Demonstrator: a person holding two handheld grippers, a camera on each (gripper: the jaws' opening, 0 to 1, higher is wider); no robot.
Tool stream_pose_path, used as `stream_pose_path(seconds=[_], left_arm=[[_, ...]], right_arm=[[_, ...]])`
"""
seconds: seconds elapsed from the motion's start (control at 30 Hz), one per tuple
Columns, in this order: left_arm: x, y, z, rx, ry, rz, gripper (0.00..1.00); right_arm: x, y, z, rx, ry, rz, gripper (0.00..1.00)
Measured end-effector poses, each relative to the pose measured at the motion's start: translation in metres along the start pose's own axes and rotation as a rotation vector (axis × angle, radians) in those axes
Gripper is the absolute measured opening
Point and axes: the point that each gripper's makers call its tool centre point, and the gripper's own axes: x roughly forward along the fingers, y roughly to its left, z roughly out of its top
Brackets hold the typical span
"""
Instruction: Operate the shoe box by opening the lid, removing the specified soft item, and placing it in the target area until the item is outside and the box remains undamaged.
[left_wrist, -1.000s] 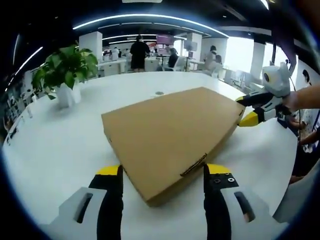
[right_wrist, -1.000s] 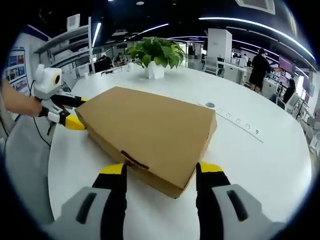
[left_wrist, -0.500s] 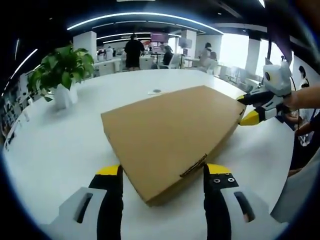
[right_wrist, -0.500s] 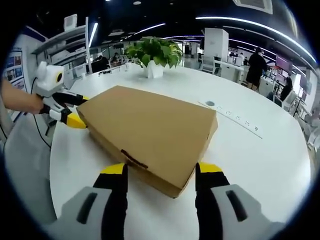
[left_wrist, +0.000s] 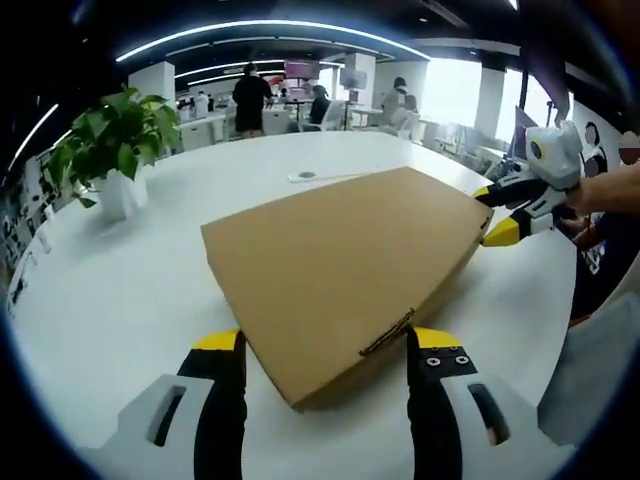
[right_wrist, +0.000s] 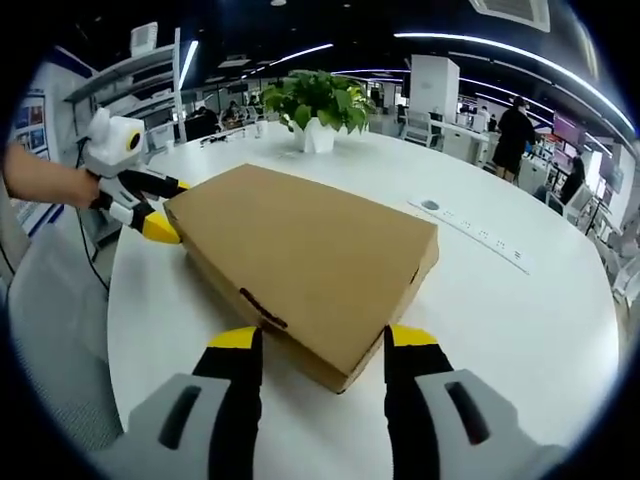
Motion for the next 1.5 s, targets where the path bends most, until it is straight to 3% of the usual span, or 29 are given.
stream_pose_path(seconds=[1.03,1.17,1.5], left_arm=[[-0.034,0.035,-0.022,0.082,0.041,-0.107,0.65],[-0.038,0.039,-0.024,0.094,0.052,-0.121,0.65],[-0.052,0.046,-0.032,0.112,0.064,-0.139,0.66]], right_arm=[[-0.001,0.068,0.001,0.03,-0.037,0.009,0.41],[-0.002,0.08,-0.001,-0.007,-0.027,0.015,0.41],[0.0,0.099,0.0,-0.003,-0.038,0.016,0.4]])
